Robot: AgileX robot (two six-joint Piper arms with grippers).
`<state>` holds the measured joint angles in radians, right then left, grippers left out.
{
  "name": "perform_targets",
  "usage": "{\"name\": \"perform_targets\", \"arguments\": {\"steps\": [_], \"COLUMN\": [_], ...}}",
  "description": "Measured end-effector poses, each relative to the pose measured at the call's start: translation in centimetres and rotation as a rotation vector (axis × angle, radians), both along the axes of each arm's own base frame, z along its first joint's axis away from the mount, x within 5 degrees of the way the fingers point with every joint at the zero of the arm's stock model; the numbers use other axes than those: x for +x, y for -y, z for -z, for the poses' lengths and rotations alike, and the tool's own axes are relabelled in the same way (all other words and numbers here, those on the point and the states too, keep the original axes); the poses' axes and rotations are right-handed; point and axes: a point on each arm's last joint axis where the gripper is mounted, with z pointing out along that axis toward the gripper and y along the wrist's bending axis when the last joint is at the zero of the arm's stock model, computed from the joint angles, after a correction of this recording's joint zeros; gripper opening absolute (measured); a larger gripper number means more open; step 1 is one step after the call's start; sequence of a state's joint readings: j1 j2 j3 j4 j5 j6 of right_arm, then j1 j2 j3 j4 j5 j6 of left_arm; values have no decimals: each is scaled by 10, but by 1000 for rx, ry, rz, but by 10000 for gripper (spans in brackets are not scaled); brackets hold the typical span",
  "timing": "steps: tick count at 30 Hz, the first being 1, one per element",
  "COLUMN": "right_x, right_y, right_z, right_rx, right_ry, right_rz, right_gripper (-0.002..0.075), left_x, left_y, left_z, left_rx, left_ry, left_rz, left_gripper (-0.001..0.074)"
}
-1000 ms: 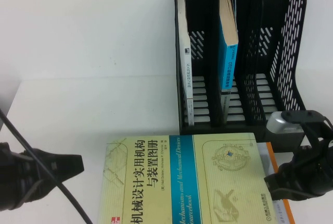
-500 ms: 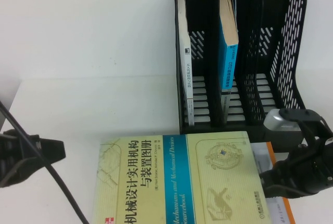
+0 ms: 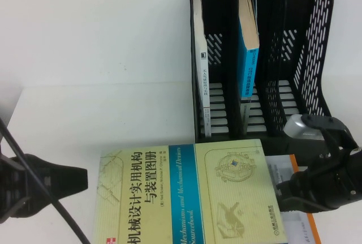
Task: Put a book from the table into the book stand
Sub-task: Push book with right arm, then pick up the book with your left arm
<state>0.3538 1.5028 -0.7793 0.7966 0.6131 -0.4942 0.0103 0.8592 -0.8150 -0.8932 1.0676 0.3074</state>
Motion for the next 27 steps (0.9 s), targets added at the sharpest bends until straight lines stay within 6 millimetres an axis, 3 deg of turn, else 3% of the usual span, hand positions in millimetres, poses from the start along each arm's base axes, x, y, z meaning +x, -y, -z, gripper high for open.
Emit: {"name": "perform_targets", "arguments": {"steps": [9,16,22,27], "right_x": [-4,-1,-4,-9], "right_y": [-18,-18,-13,-6], "right_z": [8,11,4,-4], "right_rx": [-6,-27,-97,-150], "right_ry": [-7,-28,26,84], "right_rz": [-35,-19,-65,-120], "right_gripper": [-3,-3,-3,-3], "left_x": [0,5,19,41], "left_y": [0,-8,-29,-33], "left_z": [0,4,14,28], "left_rx": [24,125,352,429], "left_ry": [28,72,-11,-112], "left_rz": [23,-28,-169,-125], "left_gripper": [-4,11,141,306]}}
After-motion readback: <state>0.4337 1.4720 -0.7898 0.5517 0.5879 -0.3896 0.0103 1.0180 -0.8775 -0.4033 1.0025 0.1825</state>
